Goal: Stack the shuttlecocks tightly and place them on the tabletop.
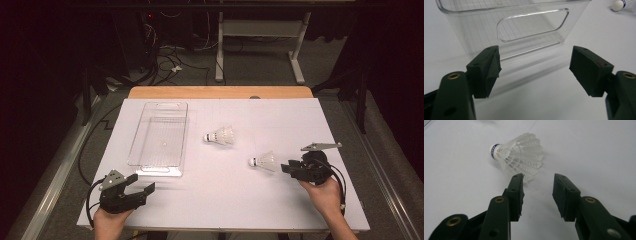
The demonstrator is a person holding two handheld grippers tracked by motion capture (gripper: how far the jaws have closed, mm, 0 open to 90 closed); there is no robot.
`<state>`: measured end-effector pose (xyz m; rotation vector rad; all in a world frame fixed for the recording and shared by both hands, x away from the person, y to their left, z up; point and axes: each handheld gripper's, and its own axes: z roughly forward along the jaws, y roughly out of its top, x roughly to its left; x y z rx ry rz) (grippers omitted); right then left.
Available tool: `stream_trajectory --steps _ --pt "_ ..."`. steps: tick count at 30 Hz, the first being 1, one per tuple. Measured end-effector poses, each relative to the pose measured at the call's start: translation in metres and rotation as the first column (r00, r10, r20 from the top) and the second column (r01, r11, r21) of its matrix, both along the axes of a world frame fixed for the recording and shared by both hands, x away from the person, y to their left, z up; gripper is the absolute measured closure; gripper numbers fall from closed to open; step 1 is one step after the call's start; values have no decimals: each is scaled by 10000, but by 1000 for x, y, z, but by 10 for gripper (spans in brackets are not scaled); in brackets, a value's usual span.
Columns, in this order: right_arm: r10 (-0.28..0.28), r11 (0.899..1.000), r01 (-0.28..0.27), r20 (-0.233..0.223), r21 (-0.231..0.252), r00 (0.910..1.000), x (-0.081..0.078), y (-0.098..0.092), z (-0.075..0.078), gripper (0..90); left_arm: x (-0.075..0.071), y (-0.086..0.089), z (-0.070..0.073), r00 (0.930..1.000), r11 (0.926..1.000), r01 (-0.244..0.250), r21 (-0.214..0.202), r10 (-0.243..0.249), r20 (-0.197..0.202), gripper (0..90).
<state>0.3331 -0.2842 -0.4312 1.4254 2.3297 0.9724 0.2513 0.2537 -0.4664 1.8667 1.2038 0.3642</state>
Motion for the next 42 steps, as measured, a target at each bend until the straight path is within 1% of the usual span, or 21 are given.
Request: stream_trajectory --steps 5,11,19,26,31,33,35,42 --pt "173 9998 -172 -41 80 9998 -6 4 -1 621 0 0 0 10000 10000 -6 5 6 4 259" --pt "383 9992 -382 -88 99 9992 -8 10 -2 628 0 0 0 10000 10000 -2 13 2 6 259" --pt "739 9973 -739 -123 25 9972 -5 21 -3 643 -1 0 0 10000 10000 6 5 -6 19 260" --pt "876 9961 -877 -249 -39 9958 0 29 -3 663 -1 0 0 10000 10000 21 4 -21 32 261" --pt "1012 9948 -1015 -259 -87 9945 5 34 -4 685 -1 0 0 10000 10000 17 2 -17 30 261" --pt "1030 9946 -1035 -350 -110 9941 6 37 -5 696 -1 0 0 10000 10000 20 1 -20 34 261" --pt "1083 9939 -1090 -365 -168 9934 7 38 -5 706 -1 0 0 10000 10000 18 5 -18 32 261" --pt "1112 9937 -1117 -406 -89 9930 9 38 -6 756 -1 0 0 10000 10000 30 21 -30 34 261"
